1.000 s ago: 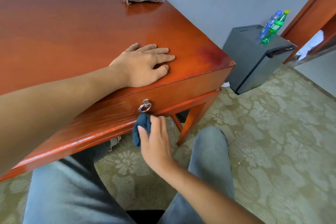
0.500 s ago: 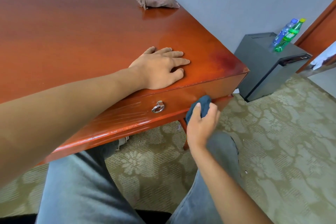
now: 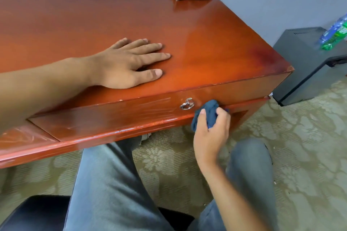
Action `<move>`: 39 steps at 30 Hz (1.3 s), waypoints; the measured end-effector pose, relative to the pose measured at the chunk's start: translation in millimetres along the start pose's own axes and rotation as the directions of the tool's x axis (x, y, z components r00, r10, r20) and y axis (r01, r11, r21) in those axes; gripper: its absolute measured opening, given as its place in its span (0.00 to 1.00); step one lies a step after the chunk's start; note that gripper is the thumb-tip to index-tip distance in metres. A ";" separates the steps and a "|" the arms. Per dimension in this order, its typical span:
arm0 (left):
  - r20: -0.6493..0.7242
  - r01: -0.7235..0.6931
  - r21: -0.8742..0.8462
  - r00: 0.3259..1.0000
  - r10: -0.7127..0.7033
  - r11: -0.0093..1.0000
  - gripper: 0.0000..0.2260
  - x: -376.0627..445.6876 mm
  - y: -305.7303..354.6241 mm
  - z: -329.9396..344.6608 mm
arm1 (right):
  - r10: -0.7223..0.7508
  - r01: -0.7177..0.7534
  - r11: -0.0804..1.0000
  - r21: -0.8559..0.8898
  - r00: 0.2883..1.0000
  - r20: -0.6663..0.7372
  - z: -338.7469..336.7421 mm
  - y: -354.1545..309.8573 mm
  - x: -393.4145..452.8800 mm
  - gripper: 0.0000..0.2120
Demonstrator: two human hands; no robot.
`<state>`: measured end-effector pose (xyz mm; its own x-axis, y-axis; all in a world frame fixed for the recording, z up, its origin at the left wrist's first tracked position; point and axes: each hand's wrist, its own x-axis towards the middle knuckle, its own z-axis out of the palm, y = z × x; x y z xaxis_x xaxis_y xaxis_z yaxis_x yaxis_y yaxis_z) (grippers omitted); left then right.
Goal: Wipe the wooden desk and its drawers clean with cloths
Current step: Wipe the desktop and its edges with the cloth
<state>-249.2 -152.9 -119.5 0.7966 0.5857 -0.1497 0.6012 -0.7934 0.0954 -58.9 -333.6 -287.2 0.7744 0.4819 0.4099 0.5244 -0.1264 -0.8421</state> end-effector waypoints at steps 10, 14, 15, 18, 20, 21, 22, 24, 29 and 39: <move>-0.017 0.032 -0.004 0.999 -0.032 0.999 0.34 -3.1 1.1 4.5 | -0.566 0.615 0.777 -0.135 0.776 0.279 3.6 -5.7 -27.7 0.07; -0.032 0.027 0.002 0.999 -0.027 1.000 0.35 -1.4 3.4 4.7 | -0.262 0.274 0.936 -0.222 0.961 0.084 -28.0 39.0 29.6 0.09; -0.034 0.028 0.004 0.999 -0.028 1.000 0.35 -1.3 4.0 4.5 | -0.180 0.190 0.959 -0.209 0.982 0.065 -25.4 41.2 30.8 0.09; -0.045 0.034 0.013 0.998 -0.033 0.999 0.36 -0.2 5.8 5.0 | 0.031 -0.019 0.990 -0.143 0.996 0.081 -0.6 19.8 -13.4 0.10; -0.053 0.036 0.010 0.998 -0.035 0.999 0.35 -0.8 5.3 4.9 | -0.044 0.078 0.990 -0.113 0.961 0.273 24.4 2.1 -68.3 0.11; -0.055 0.034 0.005 0.998 -0.034 0.999 0.35 -1.5 5.1 5.1 | -0.121 0.171 0.981 -0.087 0.904 0.411 37.4 -6.9 -94.7 0.11; -0.057 0.031 0.000 0.998 -0.031 1.000 0.36 -2.0 5.1 5.9 | -0.189 0.245 0.969 -0.040 0.830 0.524 50.0 -16.5 -116.0 0.11; -0.067 0.032 -0.002 0.997 -0.032 0.999 0.36 -3.0 4.8 7.2 | -0.243 0.263 0.964 0.051 0.780 0.577 69.5 -36.1 -135.4 0.12; -0.073 0.035 -0.009 0.997 -0.035 0.999 0.33 -3.4 5.7 5.3 | -0.118 0.130 0.991 -0.007 0.918 0.378 27.5 -17.5 -109.8 0.08; -0.075 0.034 -0.002 0.997 -0.034 0.999 0.33 -3.1 7.0 4.3 | -0.037 0.015 0.997 0.078 0.957 0.286 53.8 -55.1 -111.8 0.08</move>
<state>-247.7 -161.0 -122.6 0.7780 0.6234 -0.0784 0.6283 -0.7725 0.0920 -193.4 -333.9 -305.4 0.6207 0.7143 0.3233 0.5070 -0.0512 -0.8604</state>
